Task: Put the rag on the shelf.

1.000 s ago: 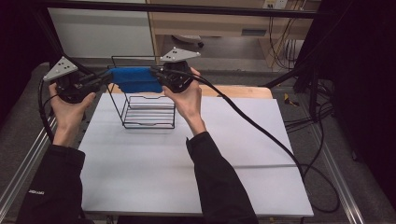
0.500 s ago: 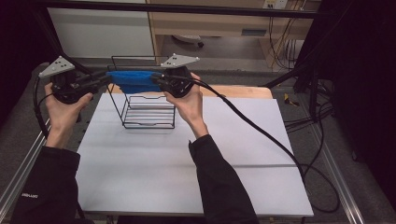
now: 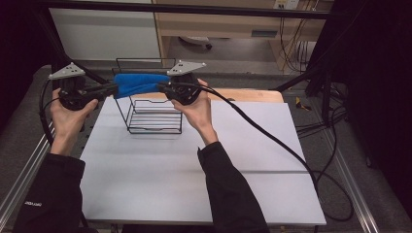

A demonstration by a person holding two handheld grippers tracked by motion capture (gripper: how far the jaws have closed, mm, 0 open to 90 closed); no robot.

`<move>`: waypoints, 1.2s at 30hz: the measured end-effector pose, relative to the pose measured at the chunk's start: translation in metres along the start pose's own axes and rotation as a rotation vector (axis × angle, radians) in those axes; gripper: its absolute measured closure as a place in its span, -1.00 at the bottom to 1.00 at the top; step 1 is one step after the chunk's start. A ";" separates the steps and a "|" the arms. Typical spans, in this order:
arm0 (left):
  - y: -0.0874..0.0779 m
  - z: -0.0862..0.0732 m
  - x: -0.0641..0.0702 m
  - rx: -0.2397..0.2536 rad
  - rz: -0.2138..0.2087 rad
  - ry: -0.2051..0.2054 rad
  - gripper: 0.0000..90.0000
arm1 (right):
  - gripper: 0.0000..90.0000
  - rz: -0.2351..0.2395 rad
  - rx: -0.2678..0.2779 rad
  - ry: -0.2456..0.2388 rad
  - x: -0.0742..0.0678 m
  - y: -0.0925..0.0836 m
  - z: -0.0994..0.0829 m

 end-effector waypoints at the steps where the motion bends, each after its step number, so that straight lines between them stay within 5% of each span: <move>1: 0.001 -0.001 0.000 -0.007 -0.002 0.003 0.89 | 0.86 0.002 -0.004 -0.005 0.000 0.000 -0.001; 12: 0.017 -0.014 -0.001 -0.055 0.027 0.023 1.00 | 0.53 0.025 0.010 0.013 -0.003 -0.002 -0.001; 15: 0.020 -0.017 -0.002 -0.056 0.032 0.021 1.00 | 0.59 0.040 0.013 0.028 -0.005 -0.003 0.000; 20: 0.023 -0.021 0.000 -0.056 0.029 0.023 1.00 | 1.00 0.040 -0.056 0.070 -0.003 0.003 -0.014; 26: 0.027 -0.024 0.003 -0.052 0.012 0.018 1.00 | 1.00 -0.017 -0.070 0.069 0.006 0.011 -0.027; 31: 0.024 -0.025 0.006 -0.044 0.006 0.014 0.98 | 0.84 -0.013 -0.043 0.066 0.006 0.005 -0.026; 36: 0.020 -0.032 0.011 -0.056 -0.014 -0.006 0.70 | 0.49 0.002 -0.019 0.079 0.005 -0.016 -0.024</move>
Point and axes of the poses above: each handheld gripper's, and its own axes: y roughly forward along the jaws, z roughly out of its top, x roughly to its right, the point moved 7 cm from there along y, roughly forward along the jaws, and after that the axes turned 8 degrees about y, right-handed, at the moved point
